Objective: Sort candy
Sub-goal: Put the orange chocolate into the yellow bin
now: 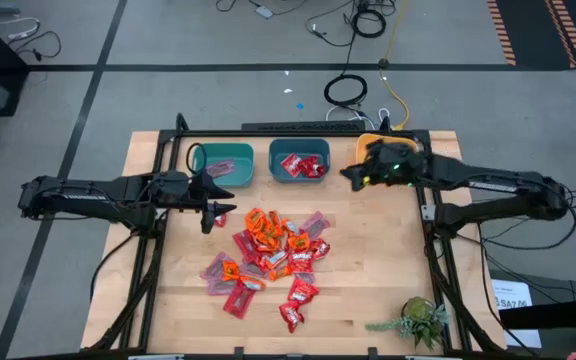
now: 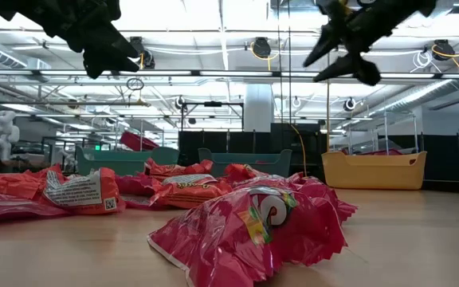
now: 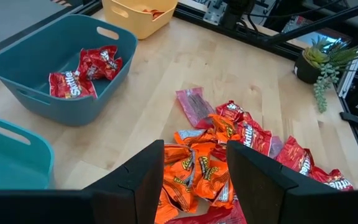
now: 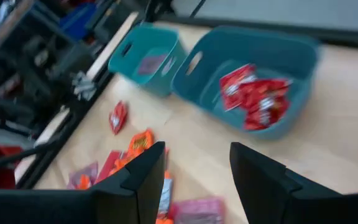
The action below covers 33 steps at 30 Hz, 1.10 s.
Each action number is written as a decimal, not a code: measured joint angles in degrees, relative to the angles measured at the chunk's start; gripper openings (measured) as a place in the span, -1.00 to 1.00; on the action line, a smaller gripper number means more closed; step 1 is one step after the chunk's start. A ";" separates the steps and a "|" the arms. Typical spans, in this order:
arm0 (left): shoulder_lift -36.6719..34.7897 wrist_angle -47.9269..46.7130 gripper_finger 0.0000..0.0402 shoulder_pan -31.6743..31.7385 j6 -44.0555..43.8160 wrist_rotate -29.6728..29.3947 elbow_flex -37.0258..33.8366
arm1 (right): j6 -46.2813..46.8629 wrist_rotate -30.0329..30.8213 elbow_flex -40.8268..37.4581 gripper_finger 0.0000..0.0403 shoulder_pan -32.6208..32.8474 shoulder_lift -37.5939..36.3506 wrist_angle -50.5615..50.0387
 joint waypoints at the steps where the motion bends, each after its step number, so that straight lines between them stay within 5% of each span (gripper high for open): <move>1: -0.01 -0.02 -0.09 0.00 0.00 0.00 0.00 | 0.28 -0.01 0.00 -0.15 1.23 1.87 1.52; 11: 0.00 -0.39 -0.09 0.00 0.02 0.00 0.00 | 4.80 -0.19 5.66 -0.15 9.63 21.66 2.60; 24: 0.01 -0.44 -0.09 0.00 0.03 0.00 0.00 | -3.94 -1.17 35.94 -0.15 13.93 47.89 -16.06; 33: 0.02 -0.66 -0.09 0.00 -0.39 0.00 0.00 | -1.16 -7.71 38.64 -0.15 13.84 57.63 -16.76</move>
